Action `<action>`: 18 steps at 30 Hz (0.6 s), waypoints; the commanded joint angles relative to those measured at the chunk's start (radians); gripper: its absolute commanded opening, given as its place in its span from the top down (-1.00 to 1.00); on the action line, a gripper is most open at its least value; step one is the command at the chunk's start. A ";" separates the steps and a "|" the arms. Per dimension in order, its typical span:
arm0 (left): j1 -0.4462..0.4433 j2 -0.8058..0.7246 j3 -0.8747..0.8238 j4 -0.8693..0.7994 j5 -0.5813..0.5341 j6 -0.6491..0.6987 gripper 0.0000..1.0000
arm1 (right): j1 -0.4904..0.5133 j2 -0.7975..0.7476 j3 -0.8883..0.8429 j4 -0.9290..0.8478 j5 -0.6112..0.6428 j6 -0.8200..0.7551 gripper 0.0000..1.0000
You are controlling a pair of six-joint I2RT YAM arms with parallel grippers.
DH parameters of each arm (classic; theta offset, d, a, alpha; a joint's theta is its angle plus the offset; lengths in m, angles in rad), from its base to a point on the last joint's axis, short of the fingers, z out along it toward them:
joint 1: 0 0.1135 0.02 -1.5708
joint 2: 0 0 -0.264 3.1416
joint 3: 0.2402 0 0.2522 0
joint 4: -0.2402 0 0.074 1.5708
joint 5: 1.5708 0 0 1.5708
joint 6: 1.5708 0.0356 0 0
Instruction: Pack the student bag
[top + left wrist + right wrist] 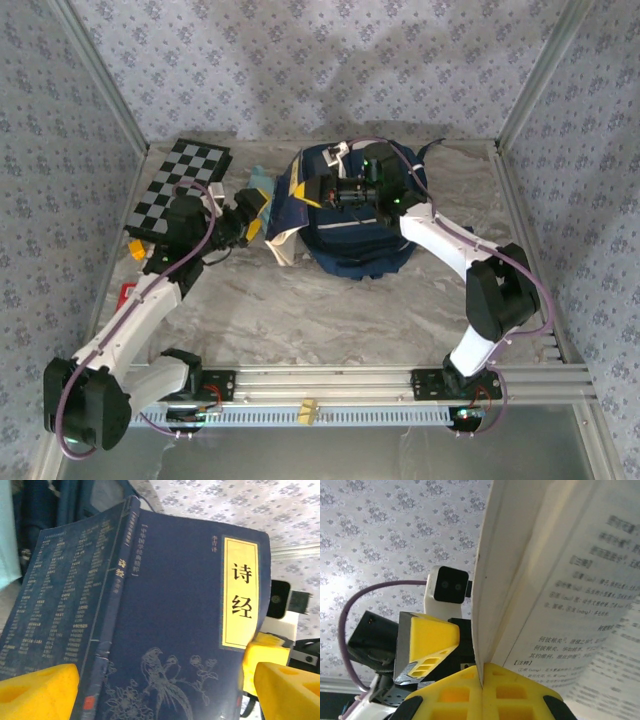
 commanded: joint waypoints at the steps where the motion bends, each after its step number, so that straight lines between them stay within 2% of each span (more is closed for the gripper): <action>1: 0.003 -0.020 0.069 -0.234 -0.009 0.159 -0.76 | -0.007 0.000 0.067 -0.053 -0.066 -0.078 1.00; 4: 0.003 -0.009 0.056 -0.261 0.029 0.166 -0.63 | -0.011 0.021 0.103 -0.088 -0.078 -0.097 1.00; 10: -0.004 0.019 0.089 -0.432 0.011 0.299 -0.40 | -0.005 0.045 0.146 -0.121 -0.094 -0.123 1.00; 15: -0.016 0.034 0.071 -0.346 0.067 0.282 -0.18 | 0.002 0.065 0.162 -0.154 -0.101 -0.149 1.00; 18: -0.017 0.044 0.089 -0.369 0.045 0.290 -0.05 | 0.008 0.078 0.168 -0.152 -0.111 -0.152 1.00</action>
